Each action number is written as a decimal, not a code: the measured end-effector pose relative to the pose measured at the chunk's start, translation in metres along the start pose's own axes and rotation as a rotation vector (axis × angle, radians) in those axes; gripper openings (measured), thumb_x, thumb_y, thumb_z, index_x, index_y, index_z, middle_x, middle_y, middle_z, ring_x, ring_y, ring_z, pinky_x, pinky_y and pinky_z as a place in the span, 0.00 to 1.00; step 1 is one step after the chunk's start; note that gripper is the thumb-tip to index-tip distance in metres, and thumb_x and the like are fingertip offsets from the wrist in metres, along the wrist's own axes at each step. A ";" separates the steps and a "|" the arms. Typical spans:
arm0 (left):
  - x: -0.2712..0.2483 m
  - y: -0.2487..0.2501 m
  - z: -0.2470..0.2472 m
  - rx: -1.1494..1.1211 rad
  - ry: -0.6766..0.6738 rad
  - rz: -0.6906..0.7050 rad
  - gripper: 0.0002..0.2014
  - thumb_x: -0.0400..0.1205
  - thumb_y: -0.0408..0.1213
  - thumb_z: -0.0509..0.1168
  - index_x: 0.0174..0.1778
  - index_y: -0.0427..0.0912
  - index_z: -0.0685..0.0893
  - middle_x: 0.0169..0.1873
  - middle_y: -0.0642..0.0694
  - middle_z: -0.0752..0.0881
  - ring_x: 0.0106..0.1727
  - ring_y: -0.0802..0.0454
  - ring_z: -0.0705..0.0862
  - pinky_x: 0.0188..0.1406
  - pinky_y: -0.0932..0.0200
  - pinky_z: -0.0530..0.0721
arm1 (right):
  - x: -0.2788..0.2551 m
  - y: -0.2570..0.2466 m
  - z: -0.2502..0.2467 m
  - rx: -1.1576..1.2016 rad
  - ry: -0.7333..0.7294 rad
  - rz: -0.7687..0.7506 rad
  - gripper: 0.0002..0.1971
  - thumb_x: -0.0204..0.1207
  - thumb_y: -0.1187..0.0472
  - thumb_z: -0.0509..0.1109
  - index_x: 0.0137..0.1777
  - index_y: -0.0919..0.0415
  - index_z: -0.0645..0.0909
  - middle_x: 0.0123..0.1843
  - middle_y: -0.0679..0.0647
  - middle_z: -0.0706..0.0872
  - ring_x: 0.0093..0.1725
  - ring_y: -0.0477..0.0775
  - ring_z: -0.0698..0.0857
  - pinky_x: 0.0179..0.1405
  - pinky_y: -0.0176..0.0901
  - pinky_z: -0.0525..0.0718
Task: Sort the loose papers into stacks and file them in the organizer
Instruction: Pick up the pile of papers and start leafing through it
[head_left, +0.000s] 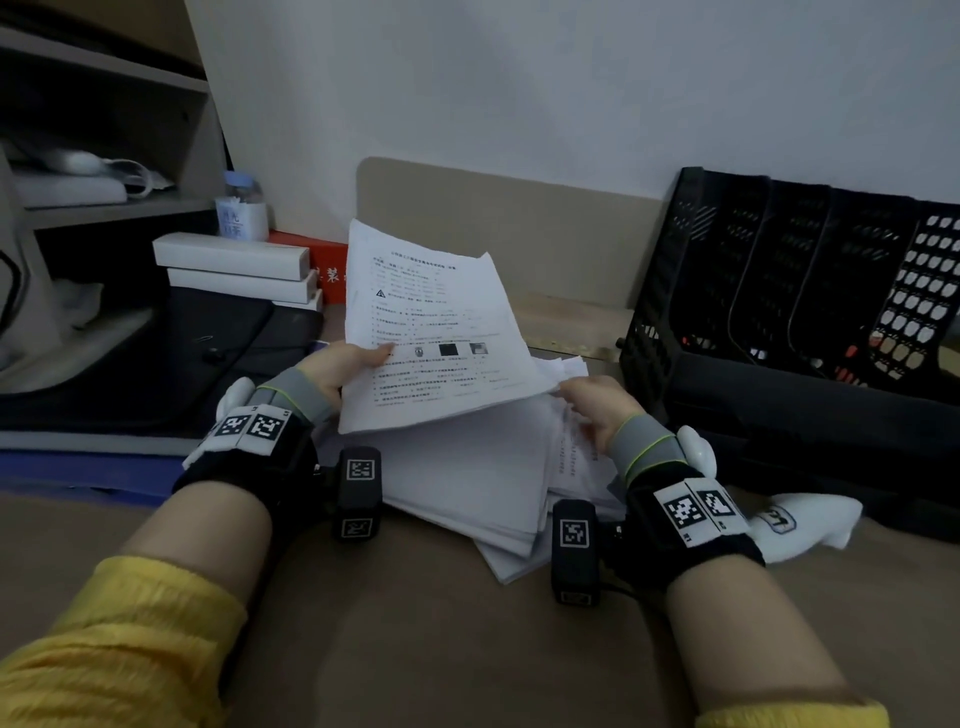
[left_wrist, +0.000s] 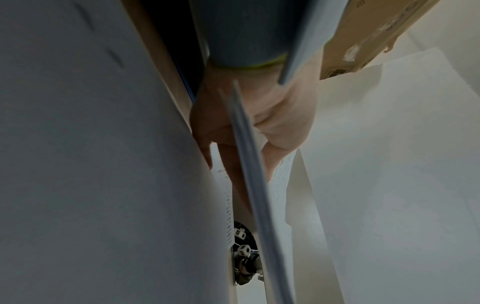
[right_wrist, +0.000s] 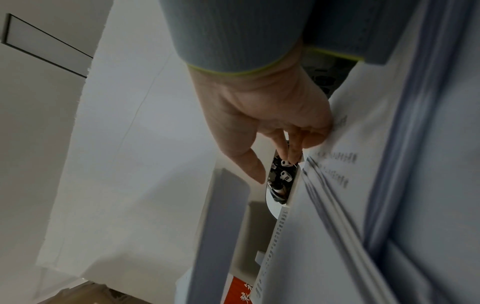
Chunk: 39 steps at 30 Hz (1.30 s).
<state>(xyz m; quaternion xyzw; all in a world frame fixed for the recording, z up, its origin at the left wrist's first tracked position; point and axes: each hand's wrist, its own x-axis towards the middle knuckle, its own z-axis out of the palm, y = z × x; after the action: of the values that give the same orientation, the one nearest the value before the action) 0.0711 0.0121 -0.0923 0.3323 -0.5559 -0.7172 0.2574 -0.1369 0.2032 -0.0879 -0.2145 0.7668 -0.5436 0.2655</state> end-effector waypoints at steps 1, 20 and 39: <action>0.001 -0.001 -0.001 -0.010 0.007 0.005 0.19 0.87 0.32 0.59 0.75 0.35 0.74 0.64 0.37 0.82 0.51 0.43 0.84 0.63 0.41 0.77 | 0.000 0.001 0.000 -0.060 -0.002 0.018 0.10 0.75 0.63 0.73 0.54 0.63 0.77 0.40 0.58 0.77 0.31 0.51 0.74 0.29 0.39 0.70; 0.007 0.002 0.004 0.040 0.119 0.110 0.18 0.85 0.31 0.63 0.71 0.32 0.76 0.66 0.38 0.82 0.64 0.36 0.82 0.66 0.37 0.79 | -0.001 -0.003 0.012 0.135 0.095 -0.118 0.35 0.79 0.62 0.68 0.82 0.58 0.56 0.76 0.59 0.73 0.63 0.59 0.81 0.62 0.54 0.82; 0.022 0.013 0.001 -0.069 0.415 0.441 0.21 0.78 0.40 0.54 0.64 0.60 0.81 0.64 0.46 0.84 0.61 0.40 0.85 0.61 0.36 0.84 | 0.001 0.001 0.006 0.040 0.166 -0.033 0.39 0.77 0.66 0.68 0.82 0.62 0.49 0.79 0.61 0.64 0.75 0.66 0.69 0.66 0.57 0.73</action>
<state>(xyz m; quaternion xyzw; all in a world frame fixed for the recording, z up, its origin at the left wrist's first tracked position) 0.0564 -0.0071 -0.0838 0.3342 -0.5256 -0.5790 0.5262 -0.1337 0.1981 -0.0907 -0.1759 0.7717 -0.5789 0.1963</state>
